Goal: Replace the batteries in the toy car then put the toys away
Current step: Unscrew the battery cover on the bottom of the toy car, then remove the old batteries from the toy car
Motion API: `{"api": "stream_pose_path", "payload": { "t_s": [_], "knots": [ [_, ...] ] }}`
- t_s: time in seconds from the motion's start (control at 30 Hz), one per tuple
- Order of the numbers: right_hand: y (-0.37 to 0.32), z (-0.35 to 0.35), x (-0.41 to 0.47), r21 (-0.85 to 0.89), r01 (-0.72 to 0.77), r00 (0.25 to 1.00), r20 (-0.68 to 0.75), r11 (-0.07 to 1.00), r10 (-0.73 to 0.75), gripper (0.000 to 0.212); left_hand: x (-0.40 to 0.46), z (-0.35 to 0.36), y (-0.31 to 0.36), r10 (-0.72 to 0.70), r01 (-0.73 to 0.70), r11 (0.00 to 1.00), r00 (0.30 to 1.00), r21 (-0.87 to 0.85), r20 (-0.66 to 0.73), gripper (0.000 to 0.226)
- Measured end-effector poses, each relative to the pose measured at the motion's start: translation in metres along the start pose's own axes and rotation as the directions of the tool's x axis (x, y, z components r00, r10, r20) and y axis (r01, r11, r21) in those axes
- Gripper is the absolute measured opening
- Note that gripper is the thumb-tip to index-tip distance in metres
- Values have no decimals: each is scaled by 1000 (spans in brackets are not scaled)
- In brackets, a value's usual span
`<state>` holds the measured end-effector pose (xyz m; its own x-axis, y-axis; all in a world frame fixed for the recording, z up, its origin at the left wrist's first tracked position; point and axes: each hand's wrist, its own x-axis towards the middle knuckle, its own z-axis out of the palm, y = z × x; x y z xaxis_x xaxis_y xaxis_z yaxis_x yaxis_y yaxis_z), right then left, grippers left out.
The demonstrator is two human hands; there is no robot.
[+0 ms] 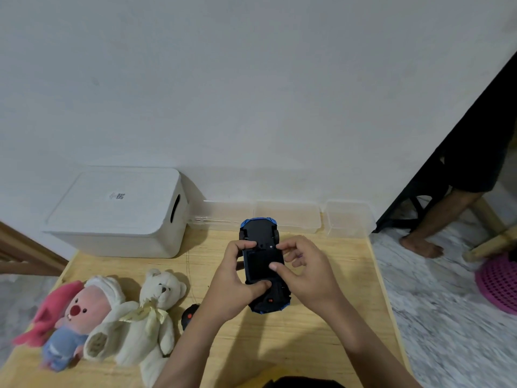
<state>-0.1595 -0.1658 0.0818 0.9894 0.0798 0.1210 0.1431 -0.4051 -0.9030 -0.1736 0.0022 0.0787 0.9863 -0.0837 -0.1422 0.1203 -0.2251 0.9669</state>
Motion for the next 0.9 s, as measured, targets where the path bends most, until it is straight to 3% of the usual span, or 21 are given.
{"api": "stream_pose_path", "payload": {
  "t_s": [0.13,0.3,0.53,0.73,0.8,0.9],
  "knots": [
    [-3,-4,2,156,-81,997,14,984,80,28,-3,-1,5,19,-20,1000,999,7,34,73],
    [-9,-25,0,435,-82,983,-112,897,144,24,-4,1,10,32,-32,999,998,-3,48,77],
    [21,-54,-30,545,-231,915,-160,806,370,18,-3,3,0,-9,8,1000,999,11,47,78],
    [89,-43,-62,96,-515,838,-155,852,524,16,-4,7,-9,-34,32,999,997,30,68,77],
    [101,-38,-68,-43,-508,855,-144,860,498,14,-5,9,-11,-40,38,999,996,33,84,76],
    [115,-36,-73,-89,-486,869,-150,869,471,32,-6,10,-15,-40,37,999,994,29,103,77]
  ]
}}
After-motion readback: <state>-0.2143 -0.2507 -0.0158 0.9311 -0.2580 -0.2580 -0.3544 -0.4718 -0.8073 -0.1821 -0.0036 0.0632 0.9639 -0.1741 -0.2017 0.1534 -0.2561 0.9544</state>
